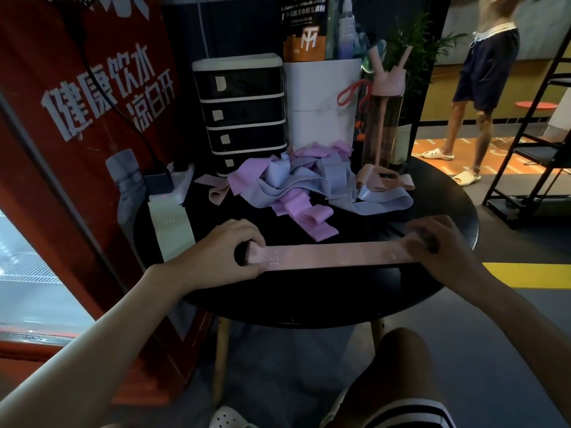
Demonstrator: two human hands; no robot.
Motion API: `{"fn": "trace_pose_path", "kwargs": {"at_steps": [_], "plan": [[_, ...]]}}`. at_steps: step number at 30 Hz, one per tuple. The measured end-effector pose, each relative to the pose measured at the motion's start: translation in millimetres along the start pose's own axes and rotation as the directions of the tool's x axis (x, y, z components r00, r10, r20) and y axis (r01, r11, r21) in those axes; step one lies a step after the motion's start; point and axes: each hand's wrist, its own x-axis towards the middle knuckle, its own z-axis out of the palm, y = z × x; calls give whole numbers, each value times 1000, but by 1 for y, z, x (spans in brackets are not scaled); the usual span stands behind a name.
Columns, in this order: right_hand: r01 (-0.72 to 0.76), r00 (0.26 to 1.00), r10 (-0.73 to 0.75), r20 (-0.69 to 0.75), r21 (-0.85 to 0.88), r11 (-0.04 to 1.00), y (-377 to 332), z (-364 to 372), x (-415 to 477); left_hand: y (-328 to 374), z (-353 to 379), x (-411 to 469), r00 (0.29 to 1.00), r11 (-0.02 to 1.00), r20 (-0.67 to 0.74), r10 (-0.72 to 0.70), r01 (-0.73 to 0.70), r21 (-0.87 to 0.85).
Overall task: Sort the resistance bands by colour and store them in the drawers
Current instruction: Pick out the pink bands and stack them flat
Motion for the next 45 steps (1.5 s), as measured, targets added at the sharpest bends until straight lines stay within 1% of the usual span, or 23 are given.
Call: {"fn": "trace_pose_path", "kwargs": {"at_steps": [3, 5, 9, 11, 13, 15, 18, 20, 21, 24, 26, 29, 32, 33, 34, 36, 39, 43, 45], "plan": [[115, 987, -113, 114, -6, 993, 2, -6, -2, 0, 5, 1, 999, 1000, 31, -15, 15, -11], [124, 978, -114, 174, -51, 991, 3, -8, -5, -1, 8, 1, 999, 1000, 35, -11, 12, -23], [128, 977, -107, 182, -110, 986, 4, -7, -6, -4, 10, 1, 999, 997, 44, -19, 22, -72], [139, 973, -116, 200, -103, 985, 4, -8, -5, -4, 8, 3, 998, 999, 66, -17, 19, -28], [120, 972, -97, 216, -95, 988, 5, -10, -3, 2, 6, 7, 996, 997, 88, -14, 8, 77], [122, 967, -91, 238, -118, 985, 5, -12, -1, 16, 5, 16, 999, 992, 44, 3, -8, 129], [132, 946, -86, 312, -128, 983, 4, -16, 4, 49, 12, 43, 995, 993, -63, 76, -70, 100], [135, 935, -93, 341, -102, 986, 5, -21, 8, 68, 26, 70, 988, 988, -92, 128, -118, 104], [143, 929, -99, 357, -99, 985, 6, -23, 9, 75, 34, 85, 988, 988, -92, 123, -114, 102], [170, 912, -121, 393, -93, 981, 6, -26, 14, 84, 59, 125, 995, 996, -92, 33, -25, 81], [133, 933, -112, 341, -39, 990, 2, -28, 25, 84, 74, 141, 998, 992, -63, -19, 27, 122], [37, 984, -35, 173, -8, 999, 6, -24, 60, 79, 95, 146, 997, 974, 11, -82, 78, 214], [-15, 1000, 16, -12, 57, 998, 16, -16, 105, 72, 102, 146, 994, 977, 3, -111, 108, 181], [-24, 998, 29, -51, 80, 996, 18, -13, 120, 70, 102, 147, 994, 978, 4, -111, 108, 176], [-33, 997, 39, -62, 97, 995, 19, -9, 135, 69, 103, 147, 994, 979, 5, -106, 103, 177], [-52, 998, 57, -38, 122, 991, 16, 3, 161, 68, 104, 147, 996, 979, -2, -92, 91, 181], [-12, 1000, 13, -13, 39, 999, 12, 23, 195, 65, 107, 147, 995, 978, -23, -92, 95, 184], [-47, 998, 43, 47, 85, 995, 10, 42, 220, 65, 106, 147, 995, 980, -33, -91, 96, 177], [-37, 999, 36, 29, 31, 999, 9, 43, 224, 65, 106, 146, 995, 977, -31, -95, 99, 189]]}}
